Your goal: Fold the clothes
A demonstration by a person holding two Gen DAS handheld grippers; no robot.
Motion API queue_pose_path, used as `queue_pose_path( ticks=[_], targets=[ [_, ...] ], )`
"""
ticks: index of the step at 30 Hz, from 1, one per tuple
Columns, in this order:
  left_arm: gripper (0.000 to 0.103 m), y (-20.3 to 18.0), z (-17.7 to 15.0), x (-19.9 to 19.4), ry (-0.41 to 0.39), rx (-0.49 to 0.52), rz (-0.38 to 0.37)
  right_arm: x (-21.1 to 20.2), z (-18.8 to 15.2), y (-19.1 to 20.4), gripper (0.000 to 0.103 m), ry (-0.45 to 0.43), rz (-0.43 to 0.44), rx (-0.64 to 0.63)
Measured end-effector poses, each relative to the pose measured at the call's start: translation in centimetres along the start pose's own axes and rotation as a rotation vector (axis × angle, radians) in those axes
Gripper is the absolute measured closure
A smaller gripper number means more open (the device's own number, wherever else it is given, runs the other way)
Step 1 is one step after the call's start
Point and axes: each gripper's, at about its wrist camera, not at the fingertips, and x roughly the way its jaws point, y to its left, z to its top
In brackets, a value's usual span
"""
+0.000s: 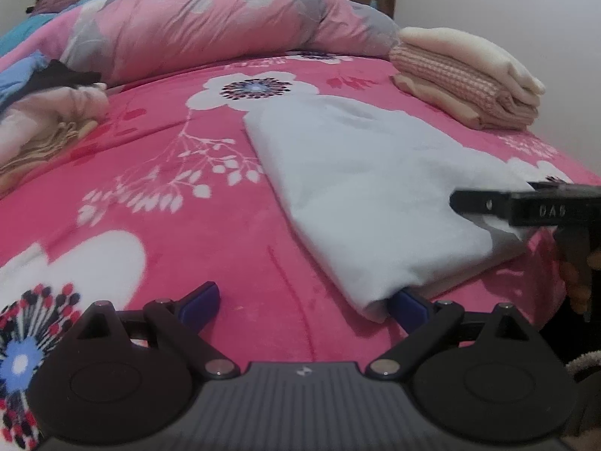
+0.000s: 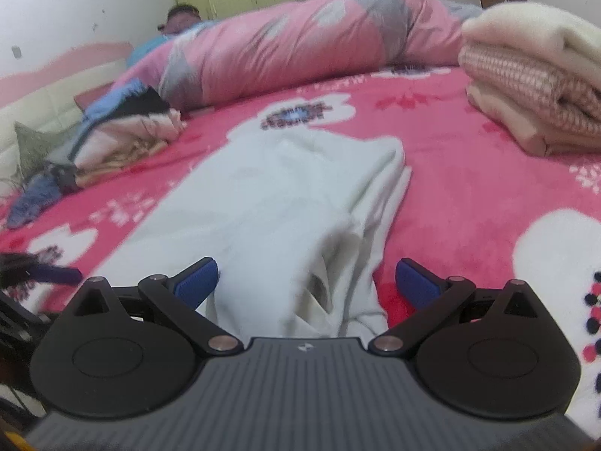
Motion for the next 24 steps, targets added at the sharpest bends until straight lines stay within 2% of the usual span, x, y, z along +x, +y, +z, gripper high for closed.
queue_pose_path(
  ticks=[7,13,20,24],
  targets=[
    [0.006,-0.6,-0.5,-0.4,0.037,-0.038,0.109,0.6,-0.6,0.2,0.001,0.015,-0.011,-0.039],
    [0.006,-1.0,-0.7,-0.6,0.059,-0.033,0.165,0.7,-0.7,-0.1,0.001,0.018,-0.001,-0.040],
    [0.006,-0.4,-1.1,-0.7,0.080,-0.058,0.166,0.8,-0.9,-0.1,0.001,0.014,0.003,-0.037],
    [0.004,0.1,-1.2,-1.3,0.089,-0.050,0.115,0.8,-1.0,-0.2,0.001,0.011,0.007,-0.035]
  ],
)
